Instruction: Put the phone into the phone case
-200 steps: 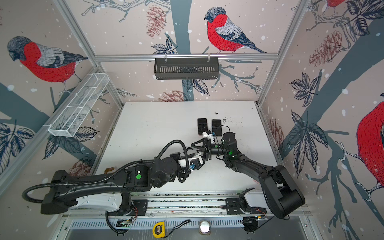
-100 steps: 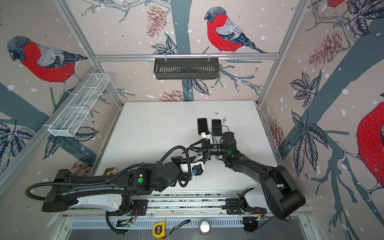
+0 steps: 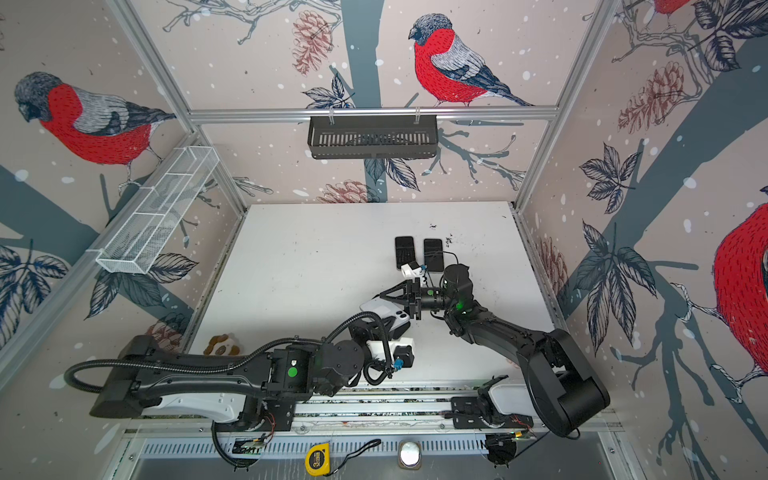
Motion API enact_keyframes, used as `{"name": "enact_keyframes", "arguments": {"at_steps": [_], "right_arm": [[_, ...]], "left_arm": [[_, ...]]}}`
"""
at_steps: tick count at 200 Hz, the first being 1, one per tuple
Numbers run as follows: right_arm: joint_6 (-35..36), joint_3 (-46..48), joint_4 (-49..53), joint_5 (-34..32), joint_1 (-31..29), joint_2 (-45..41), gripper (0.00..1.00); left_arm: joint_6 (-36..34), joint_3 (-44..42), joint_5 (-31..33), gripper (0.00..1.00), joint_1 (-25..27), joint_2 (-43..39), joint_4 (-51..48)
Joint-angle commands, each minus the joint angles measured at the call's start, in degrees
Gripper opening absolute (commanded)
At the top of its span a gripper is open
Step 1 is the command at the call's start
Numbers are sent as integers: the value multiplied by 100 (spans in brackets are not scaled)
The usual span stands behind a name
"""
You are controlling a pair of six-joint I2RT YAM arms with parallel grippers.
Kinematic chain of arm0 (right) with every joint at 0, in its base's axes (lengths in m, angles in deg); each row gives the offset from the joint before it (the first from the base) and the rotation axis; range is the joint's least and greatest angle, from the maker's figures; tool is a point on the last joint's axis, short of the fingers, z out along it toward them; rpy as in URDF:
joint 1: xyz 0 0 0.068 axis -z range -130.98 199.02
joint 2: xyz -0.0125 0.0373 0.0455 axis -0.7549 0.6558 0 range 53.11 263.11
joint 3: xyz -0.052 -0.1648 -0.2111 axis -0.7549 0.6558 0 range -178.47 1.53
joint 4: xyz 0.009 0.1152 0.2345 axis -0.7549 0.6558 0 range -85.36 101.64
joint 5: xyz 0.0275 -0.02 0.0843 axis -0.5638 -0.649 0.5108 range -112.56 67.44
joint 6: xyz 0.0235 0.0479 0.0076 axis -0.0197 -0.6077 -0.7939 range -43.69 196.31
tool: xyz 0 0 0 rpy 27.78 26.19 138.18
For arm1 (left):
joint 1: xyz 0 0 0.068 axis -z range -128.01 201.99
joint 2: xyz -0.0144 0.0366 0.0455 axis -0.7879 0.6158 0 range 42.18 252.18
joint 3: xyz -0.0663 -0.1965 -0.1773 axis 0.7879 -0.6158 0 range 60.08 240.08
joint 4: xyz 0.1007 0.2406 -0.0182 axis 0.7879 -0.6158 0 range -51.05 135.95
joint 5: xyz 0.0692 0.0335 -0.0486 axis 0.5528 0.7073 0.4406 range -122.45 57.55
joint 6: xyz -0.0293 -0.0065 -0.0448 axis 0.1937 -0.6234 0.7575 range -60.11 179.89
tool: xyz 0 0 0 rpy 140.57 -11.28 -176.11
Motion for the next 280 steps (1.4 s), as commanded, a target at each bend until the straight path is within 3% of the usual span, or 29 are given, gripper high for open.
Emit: {"name": "enact_keyframes", "arguments": {"at_steps": [1, 21, 36, 76, 110, 148, 175, 200, 217, 229, 251, 280], "right_arm": [[-236, 9, -592, 105, -11, 17, 34], [-356, 50, -756, 105, -10, -5, 24], [-428, 91, -868, 105, 3, -9, 18], [-815, 138, -1539, 71, 57, 22, 8], [-1280, 202, -2266, -36, 431, 37, 4], [-465, 39, -1409, -61, 990, -169, 3], [619, -293, -207, -194, 1403, -531, 3], [1988, -682, 1278, -865, 1577, -1135, 2], [2608, -809, 1731, -1551, 1583, -1709, 2], [2772, -709, 1521, -2050, 1578, -2188, 1], [2581, -133, 250, -3106, 1442, -2986, 1], [2488, 280, -980, -4020, 1056, -3464, 1]], "left_arm": [[-472, -131, 154, 0, 50, 41, 886], [-618, -275, 293, 0, 79, 60, 1242], [-617, -311, 301, 16, 75, 59, 1269], [-348, -403, 495, 33, 86, 32, 1222], [654, -348, 691, 38, 333, -256, 512], [1957, -315, 657, 38, 683, -686, -84], [3164, -329, 249, 42, 603, -935, 117], [5153, -323, -595, 43, -333, -1209, 160], [6107, -749, -1348, 43, -875, -1644, 794], [6661, -1212, -1948, 44, -1216, -1984, 1511], [7530, -2058, -2933, 46, -1791, -2384, 3025], [8128, -2551, -3817, 46, -2049, -2181, 4675]]}}
